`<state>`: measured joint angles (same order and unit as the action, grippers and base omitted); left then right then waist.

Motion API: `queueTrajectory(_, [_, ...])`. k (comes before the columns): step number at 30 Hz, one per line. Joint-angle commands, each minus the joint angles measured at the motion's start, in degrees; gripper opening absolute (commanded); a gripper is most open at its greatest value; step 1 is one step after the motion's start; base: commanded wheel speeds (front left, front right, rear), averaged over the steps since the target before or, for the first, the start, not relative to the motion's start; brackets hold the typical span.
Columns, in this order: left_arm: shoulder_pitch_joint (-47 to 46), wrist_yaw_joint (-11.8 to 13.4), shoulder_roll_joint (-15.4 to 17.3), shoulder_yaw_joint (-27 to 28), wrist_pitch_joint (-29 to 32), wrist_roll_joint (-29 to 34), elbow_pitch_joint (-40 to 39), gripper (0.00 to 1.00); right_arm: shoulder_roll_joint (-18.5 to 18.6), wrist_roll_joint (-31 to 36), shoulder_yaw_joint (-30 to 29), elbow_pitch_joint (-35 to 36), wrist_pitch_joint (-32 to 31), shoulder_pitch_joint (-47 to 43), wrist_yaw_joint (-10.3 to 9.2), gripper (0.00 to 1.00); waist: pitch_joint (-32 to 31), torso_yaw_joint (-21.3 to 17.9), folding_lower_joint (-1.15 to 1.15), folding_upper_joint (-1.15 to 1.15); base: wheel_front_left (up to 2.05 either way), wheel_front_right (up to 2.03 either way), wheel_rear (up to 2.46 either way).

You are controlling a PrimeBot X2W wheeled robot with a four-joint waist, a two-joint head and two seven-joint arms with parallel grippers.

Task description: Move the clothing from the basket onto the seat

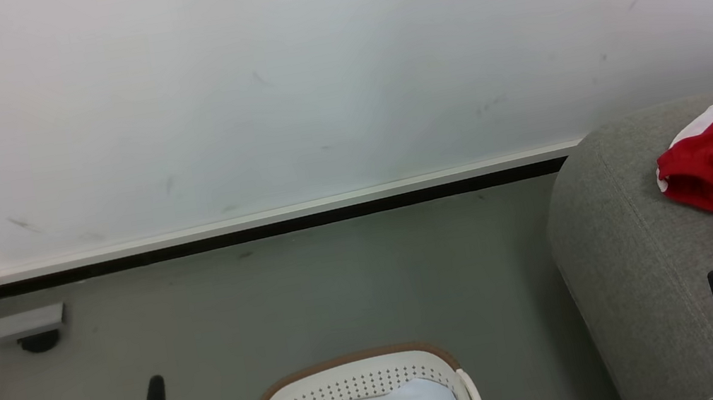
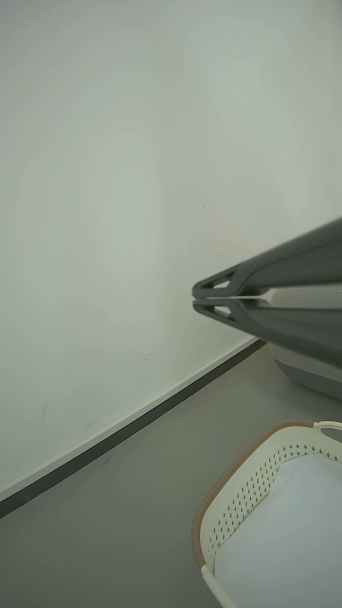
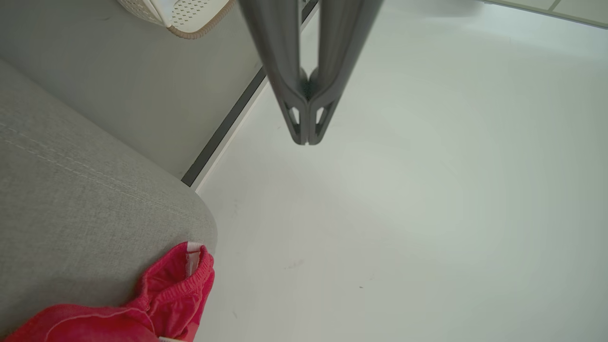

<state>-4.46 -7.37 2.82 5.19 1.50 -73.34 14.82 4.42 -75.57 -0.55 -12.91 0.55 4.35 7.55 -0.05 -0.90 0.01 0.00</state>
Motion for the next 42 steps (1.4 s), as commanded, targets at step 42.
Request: queueTrajectory(42, [-2.0, -0.2, 0.1, 1.5, 5.1, -18.7, -0.8, 0.0, 0.0, -18.1, -4.1, -1.0, -5.5, 1.9, -0.12, 0.0, 0.2, 0.9, -0.01, 0.0, 0.0, 0.0, 0.0])
